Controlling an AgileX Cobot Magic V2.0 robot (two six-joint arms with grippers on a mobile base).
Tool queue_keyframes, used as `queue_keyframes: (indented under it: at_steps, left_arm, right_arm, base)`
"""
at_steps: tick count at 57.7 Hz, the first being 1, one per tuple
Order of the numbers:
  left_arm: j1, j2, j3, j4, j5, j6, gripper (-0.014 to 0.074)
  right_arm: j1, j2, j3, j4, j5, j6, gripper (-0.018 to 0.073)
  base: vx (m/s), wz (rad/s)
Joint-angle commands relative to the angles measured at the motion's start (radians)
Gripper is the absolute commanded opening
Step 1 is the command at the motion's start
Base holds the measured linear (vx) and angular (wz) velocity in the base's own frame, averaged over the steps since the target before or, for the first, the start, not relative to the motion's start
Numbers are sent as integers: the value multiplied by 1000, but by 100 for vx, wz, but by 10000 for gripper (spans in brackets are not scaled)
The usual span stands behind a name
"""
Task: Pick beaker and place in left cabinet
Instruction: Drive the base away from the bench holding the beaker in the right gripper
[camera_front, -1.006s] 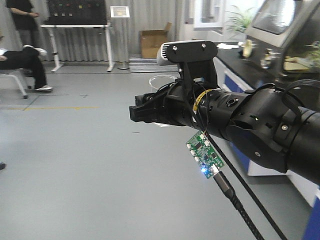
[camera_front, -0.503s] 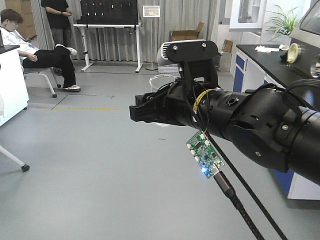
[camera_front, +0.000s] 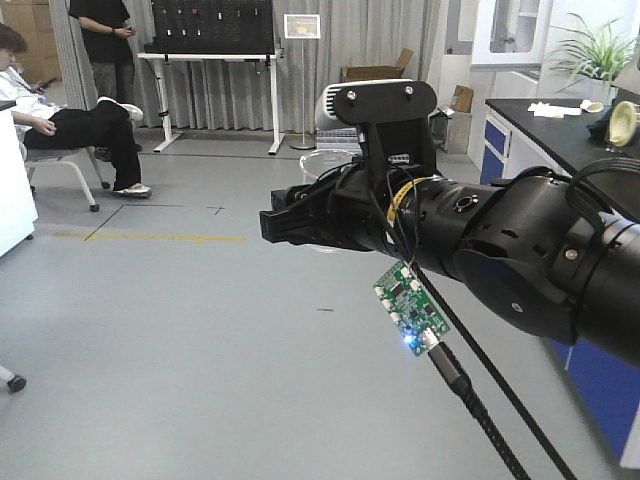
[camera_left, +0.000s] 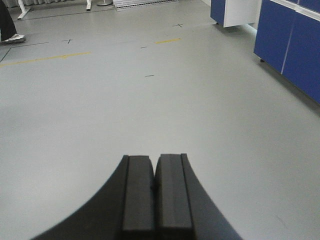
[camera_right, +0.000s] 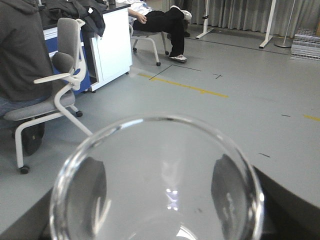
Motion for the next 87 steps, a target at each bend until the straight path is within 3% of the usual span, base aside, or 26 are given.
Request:
queue_keyframes:
  at_steps: [1, 87]
  left_arm:
    - [-6, -10, -19, -11, -83, -1, -6]
    - [-6, -10, -19, -11, -82, -1, -6]
  right_arm:
    - [-5, -46, -37, -15, -72, 0, 54]
    - [-7, -46, -37, -15, -72, 0, 54]
  base:
    - [60, 3]
    - [72, 5]
